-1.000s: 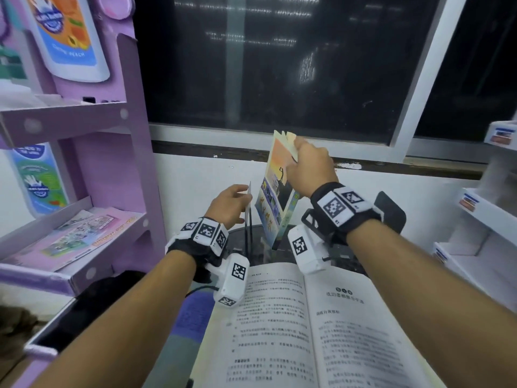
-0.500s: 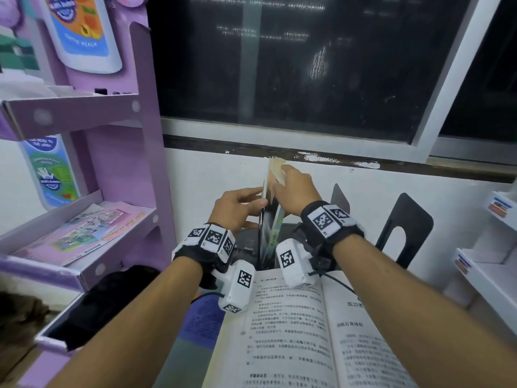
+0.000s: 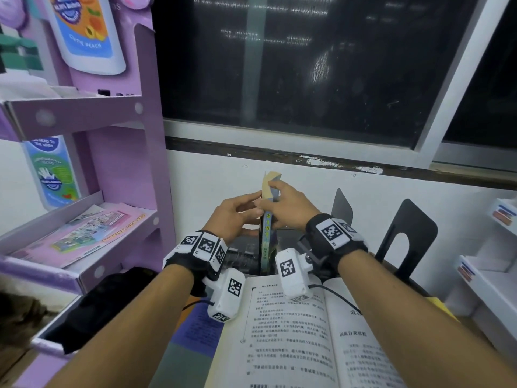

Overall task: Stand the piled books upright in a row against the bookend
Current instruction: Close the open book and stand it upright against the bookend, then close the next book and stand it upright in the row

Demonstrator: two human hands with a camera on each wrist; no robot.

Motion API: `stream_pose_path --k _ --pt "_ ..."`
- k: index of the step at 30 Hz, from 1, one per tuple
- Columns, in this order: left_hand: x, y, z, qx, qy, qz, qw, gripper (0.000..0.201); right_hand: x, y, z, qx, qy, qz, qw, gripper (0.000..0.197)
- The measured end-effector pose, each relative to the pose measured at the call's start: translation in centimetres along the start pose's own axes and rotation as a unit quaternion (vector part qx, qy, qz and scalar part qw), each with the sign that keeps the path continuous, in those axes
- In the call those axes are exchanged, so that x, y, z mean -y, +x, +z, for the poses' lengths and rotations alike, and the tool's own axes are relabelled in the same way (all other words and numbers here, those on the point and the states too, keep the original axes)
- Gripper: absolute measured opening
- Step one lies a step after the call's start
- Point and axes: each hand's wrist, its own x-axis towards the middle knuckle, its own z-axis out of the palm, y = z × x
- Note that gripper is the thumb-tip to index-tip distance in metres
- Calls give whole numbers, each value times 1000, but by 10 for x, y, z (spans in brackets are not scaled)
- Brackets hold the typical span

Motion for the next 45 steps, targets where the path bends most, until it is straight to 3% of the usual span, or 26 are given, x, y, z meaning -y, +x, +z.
stream_pose_path --k 6,15,21,25,29,34,38,42,45 --pt "4 -1 -6 -30 -11 24 999 34 -1 -1 1 34 70 21 997 64" --pt "4 -2 -6 10 1 16 1000 38 -12 -6 4 15 111 23 993 57" --pt "2 -1 -5 -12 46 19 999 36 -10 -9 4 20 104 27 994 54" --pt "-2 -4 -3 -30 104 14 994 34 -6 -12 -2 59 104 39 992 60" --pt "-9 -10 -2 -38 146 3 989 37 -1 -19 -12 98 29 49 994 71" --pt "-17 -24 1 -49 164 -25 985 40 6 -38 -27 108 -60 43 991 67" --pt "-24 -36 1 -41 217 -62 973 29 13 -64 -43 117 -117 42 985 61" --pt "-32 -52 6 6 311 -99 945 18 17 -96 -63 133 -188 48 972 49" --pt "-38 -65 15 60 370 -130 918 22 12 -120 -78 133 -244 55 959 45"
